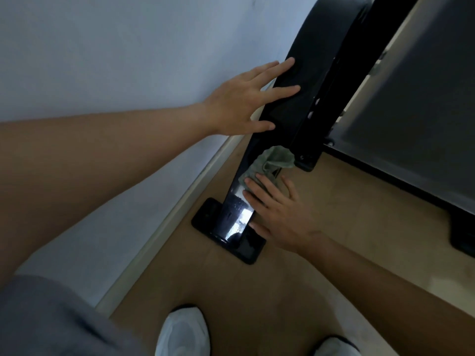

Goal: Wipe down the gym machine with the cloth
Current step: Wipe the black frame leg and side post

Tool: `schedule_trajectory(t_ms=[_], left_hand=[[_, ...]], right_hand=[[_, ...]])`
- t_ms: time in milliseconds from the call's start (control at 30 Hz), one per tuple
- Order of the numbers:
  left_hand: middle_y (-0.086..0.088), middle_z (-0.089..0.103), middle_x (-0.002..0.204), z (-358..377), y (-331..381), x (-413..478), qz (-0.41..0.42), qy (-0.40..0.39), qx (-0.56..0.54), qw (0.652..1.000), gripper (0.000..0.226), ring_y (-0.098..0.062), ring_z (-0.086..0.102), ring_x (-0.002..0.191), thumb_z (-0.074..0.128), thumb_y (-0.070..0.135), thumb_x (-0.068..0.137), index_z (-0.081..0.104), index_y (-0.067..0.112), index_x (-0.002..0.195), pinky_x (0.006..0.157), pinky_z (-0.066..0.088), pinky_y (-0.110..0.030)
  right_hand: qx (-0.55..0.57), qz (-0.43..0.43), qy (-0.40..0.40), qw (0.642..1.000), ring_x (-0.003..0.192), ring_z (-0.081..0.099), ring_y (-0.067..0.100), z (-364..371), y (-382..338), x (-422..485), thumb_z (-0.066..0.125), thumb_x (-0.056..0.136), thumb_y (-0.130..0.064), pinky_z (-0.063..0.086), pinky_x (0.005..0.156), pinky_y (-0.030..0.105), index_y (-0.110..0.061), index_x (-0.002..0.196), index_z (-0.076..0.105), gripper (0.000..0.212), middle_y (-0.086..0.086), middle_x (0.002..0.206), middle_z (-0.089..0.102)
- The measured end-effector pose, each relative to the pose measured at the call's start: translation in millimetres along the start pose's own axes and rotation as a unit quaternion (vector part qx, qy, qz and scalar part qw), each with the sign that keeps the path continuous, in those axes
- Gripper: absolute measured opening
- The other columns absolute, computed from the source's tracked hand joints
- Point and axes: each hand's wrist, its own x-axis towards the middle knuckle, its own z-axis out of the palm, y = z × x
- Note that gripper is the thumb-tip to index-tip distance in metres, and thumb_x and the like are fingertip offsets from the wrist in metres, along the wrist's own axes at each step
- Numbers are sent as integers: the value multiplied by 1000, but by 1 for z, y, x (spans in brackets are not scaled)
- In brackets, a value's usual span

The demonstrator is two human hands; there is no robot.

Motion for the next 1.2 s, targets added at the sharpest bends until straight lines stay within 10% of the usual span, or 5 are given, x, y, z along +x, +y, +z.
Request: schedule_trajectory(t_ms=[333, 567, 800, 967, 1200], left_hand=[[-12, 8, 170, -3, 9, -2, -14, 4, -42, 999, 76, -27, 27, 151, 62, 44, 92, 28, 29, 159, 111, 43, -40], [-16, 9, 169, 4, 19, -5, -32, 27, -87, 995, 74, -25, 42, 139, 60, 34, 92, 30, 25, 159, 96, 52, -36], [-14, 8, 169, 4, 19, -5, -35, 23, -93, 995, 74, -25, 42, 140, 59, 34, 92, 29, 26, 159, 92, 55, -42], [-14, 9, 169, 5, 19, -5, -33, 27, -98, 994, 75, -27, 45, 136, 60, 33, 92, 29, 26, 159, 90, 56, -42], [-14, 7, 169, 7, 24, -6, -33, 34, -117, 992, 75, -27, 43, 141, 60, 28, 91, 29, 24, 159, 90, 57, -44]], right_hand=[[35, -148, -93, 984, 153, 21, 26, 32, -51, -9, 61, 90, -50, 0, 121, 59, -15, 144, 51, 65, 8, 159, 38], [2, -221, -81, 972, 150, 31, 24, 48, -46, -19, 26, 99, -25, 7, 122, 60, -18, 138, 58, 51, 5, 154, 46], [-57, -123, 4, 991, 148, 31, 24, 21, -7, 5, 65, 89, -20, 16, 117, 57, -22, 146, 47, 60, 4, 159, 38], [-54, -32, 82, 995, 149, 30, 28, -5, 17, 22, 43, 90, -10, 32, 104, 55, -20, 142, 53, 54, 10, 165, 27], [-36, -126, 26, 991, 140, 44, 24, 37, -37, 24, 56, 89, -26, 23, 111, 49, -23, 116, 75, 33, 4, 147, 55]])
